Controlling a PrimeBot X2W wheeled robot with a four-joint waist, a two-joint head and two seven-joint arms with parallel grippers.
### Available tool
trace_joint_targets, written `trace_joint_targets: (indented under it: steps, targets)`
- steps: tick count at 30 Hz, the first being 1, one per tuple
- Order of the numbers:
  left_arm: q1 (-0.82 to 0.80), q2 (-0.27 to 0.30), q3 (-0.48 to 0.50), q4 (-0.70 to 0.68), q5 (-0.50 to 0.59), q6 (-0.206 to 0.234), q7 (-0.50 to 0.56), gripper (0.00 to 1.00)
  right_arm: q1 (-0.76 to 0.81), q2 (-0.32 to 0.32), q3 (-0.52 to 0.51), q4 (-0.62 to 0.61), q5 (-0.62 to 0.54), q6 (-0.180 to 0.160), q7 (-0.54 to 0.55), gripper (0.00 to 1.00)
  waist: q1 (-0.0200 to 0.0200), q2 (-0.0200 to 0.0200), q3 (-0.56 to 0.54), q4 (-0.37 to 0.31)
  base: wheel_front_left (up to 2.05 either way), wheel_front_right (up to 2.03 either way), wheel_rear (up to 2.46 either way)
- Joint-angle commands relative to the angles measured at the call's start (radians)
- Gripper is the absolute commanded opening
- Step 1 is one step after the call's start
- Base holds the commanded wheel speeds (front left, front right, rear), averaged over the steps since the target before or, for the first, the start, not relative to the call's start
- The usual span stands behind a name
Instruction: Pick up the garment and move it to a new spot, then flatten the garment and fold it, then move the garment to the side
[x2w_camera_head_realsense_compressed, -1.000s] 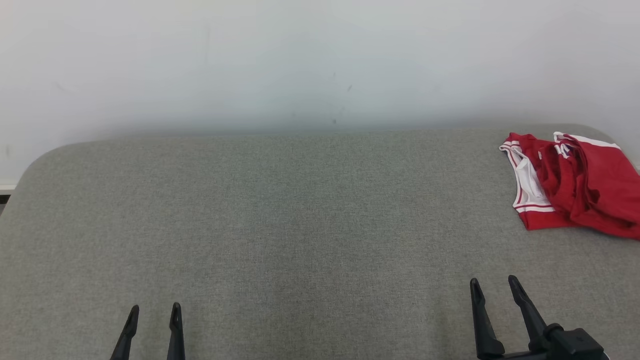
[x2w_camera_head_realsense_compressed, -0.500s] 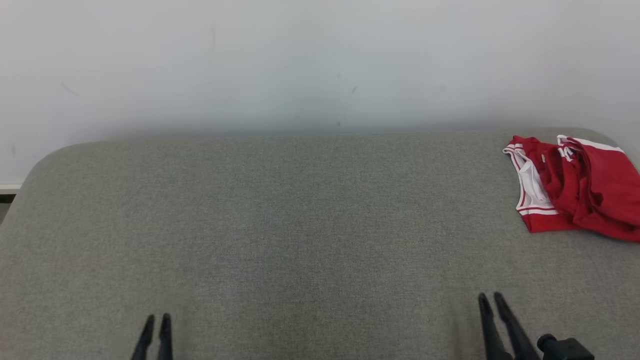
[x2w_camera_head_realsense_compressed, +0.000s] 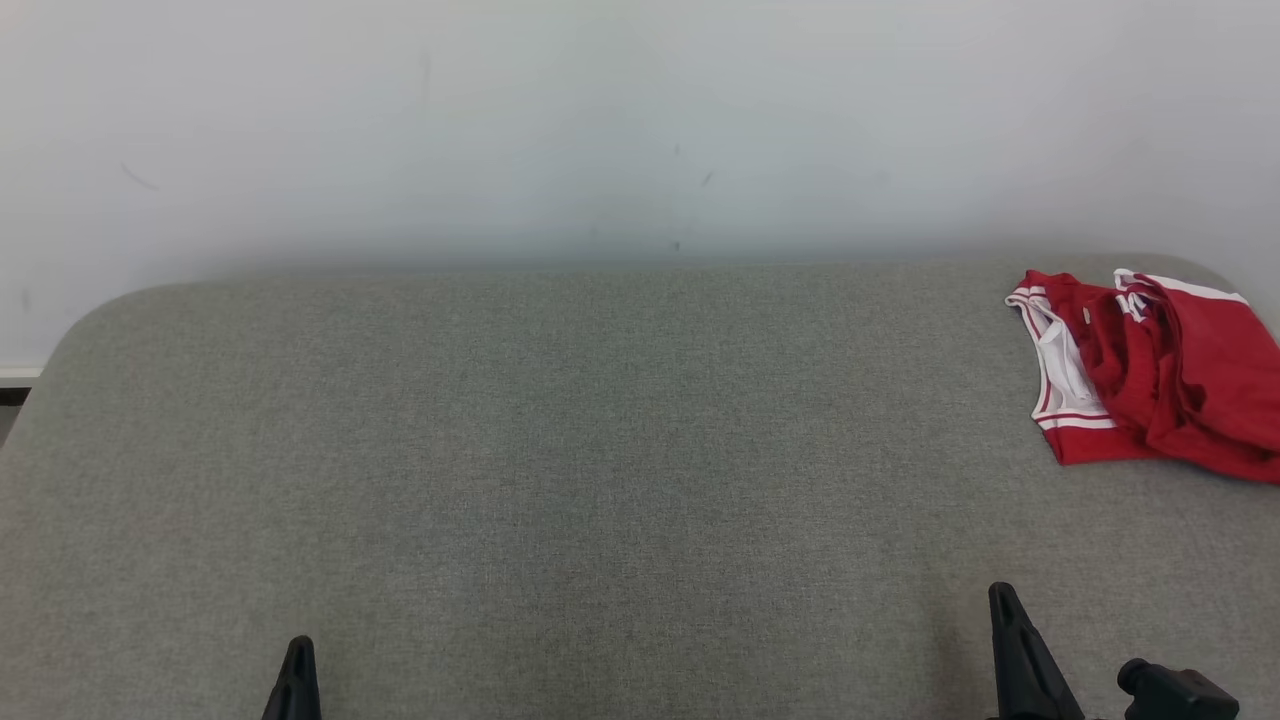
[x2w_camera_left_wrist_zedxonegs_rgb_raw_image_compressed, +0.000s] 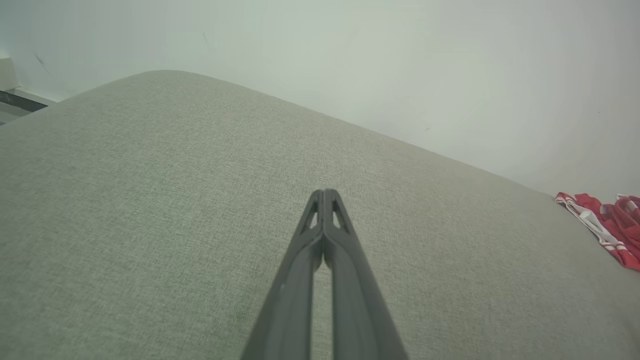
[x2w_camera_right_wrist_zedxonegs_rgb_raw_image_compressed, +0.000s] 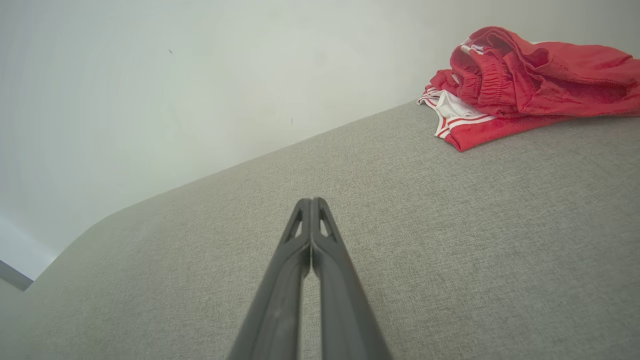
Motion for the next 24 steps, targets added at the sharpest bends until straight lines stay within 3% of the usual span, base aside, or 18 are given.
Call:
trace_joint_targets:
  steps: [1,24]
  targets:
    - [-0.032,0.001,0.007,-0.012,-0.043,0.000,0.007,0.00,-0.025,-0.010,-0.005,-0.012,0.044,0.000,0.007,0.00,0.0000,0.0001,0.000,0.000,0.00,0.00,0.00]
    - [-0.079,-0.004,0.025,0.003,-0.386,0.001,0.096,0.00,-0.069,-0.022,-0.028,-0.002,0.399,-0.001,0.082,0.00,0.0000,0.0001,0.004,-0.001,0.00,0.00,0.00]
